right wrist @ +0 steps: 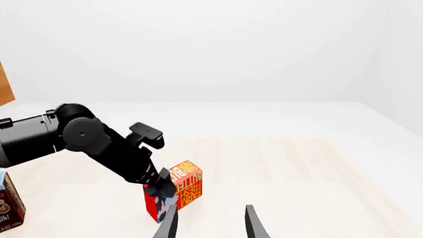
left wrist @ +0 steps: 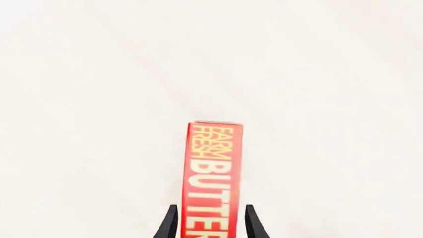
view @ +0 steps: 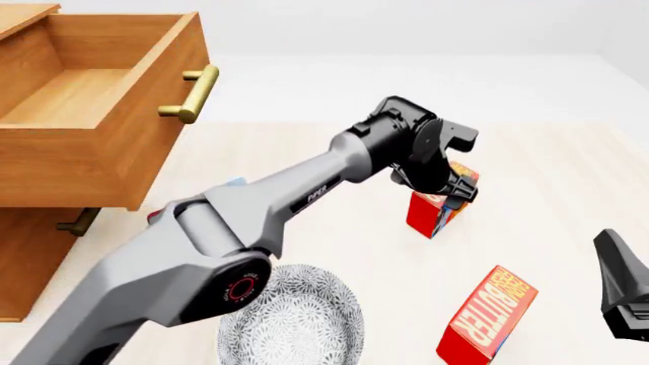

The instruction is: Put the butter at the front in the top drawer of the cabinet and close it.

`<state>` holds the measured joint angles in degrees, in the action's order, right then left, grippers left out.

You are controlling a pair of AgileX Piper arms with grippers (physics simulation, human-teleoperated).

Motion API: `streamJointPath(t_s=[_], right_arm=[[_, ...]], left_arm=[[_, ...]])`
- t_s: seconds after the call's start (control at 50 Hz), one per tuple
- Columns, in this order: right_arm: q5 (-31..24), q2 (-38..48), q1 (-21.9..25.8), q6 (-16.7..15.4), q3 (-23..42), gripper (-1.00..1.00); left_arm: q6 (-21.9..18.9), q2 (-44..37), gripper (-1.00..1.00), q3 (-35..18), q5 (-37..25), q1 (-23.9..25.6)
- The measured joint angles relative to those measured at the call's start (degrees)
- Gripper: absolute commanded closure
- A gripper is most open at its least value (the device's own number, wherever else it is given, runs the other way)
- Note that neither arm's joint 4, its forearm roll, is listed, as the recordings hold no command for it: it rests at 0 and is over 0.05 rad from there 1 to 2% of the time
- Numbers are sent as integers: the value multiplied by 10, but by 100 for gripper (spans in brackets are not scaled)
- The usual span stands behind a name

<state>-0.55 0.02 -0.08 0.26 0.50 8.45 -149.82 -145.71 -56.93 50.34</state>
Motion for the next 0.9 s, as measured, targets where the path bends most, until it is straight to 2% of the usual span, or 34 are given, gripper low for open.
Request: streamJointPath(t_s=[0.22,0.7,0.72,0.8,0.9], right_arm=[[0,0,0,0,0,-100],[0,0,0,0,0,-100],[0,0,0,0,0,-100],[0,0,0,0,0,-100],[0,0,0,0,0,-100]], left_arm=[[6,-24,-100,-27,-9,-2],[25,-97,-100,-129,-52,0],[26,-98,100,-130,-52,0],[32,-97,100,-128,-51,1],[36,-77,100,-90,-33,1]])
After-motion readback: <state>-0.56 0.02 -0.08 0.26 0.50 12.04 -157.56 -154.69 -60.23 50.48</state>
